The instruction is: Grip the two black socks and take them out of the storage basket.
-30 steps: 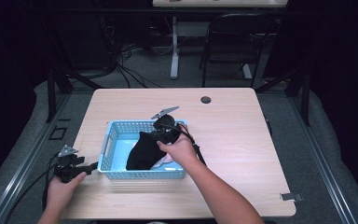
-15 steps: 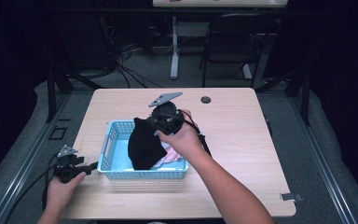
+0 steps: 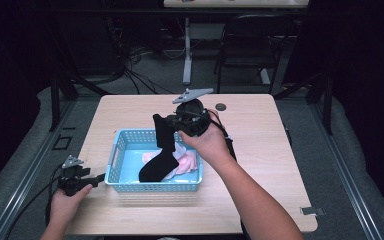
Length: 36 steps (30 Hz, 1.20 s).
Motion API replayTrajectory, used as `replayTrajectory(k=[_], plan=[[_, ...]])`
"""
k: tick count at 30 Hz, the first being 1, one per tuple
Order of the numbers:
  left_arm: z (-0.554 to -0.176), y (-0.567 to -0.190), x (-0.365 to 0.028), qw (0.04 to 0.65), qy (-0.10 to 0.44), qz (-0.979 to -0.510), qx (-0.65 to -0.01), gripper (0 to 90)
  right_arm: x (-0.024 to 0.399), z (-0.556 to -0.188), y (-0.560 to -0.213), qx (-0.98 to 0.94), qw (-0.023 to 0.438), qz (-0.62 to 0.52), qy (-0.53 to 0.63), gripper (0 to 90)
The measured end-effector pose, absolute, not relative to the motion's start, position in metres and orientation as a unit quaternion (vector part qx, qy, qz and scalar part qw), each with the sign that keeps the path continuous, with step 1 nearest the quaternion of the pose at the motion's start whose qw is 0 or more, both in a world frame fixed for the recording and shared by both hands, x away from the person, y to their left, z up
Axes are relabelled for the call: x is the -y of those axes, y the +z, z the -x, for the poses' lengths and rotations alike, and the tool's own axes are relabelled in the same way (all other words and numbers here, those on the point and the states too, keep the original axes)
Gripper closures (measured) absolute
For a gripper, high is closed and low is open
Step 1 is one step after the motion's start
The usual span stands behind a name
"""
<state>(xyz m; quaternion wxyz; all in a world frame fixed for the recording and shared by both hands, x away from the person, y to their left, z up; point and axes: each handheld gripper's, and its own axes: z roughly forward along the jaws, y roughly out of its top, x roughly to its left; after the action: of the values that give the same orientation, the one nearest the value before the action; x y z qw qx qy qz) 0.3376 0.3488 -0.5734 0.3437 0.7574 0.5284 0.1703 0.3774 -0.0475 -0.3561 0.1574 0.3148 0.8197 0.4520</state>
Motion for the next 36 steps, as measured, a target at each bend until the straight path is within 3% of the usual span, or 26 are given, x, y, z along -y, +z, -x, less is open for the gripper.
replayTrajectory(k=[21, 36], plan=[[-0.337, -0.574, -0.349, 0.346, 0.172, -0.752, -0.534, 28.5, 0.121, -0.35, -0.326, -0.792, 0.201, -0.335, 0.469, 87.3], [-0.337, -0.575, -0.35, 0.345, 0.173, -0.748, -0.54, 28.5, 0.18, -0.332, -0.346, -0.775, 0.211, -0.379, 0.459, 87.3]])
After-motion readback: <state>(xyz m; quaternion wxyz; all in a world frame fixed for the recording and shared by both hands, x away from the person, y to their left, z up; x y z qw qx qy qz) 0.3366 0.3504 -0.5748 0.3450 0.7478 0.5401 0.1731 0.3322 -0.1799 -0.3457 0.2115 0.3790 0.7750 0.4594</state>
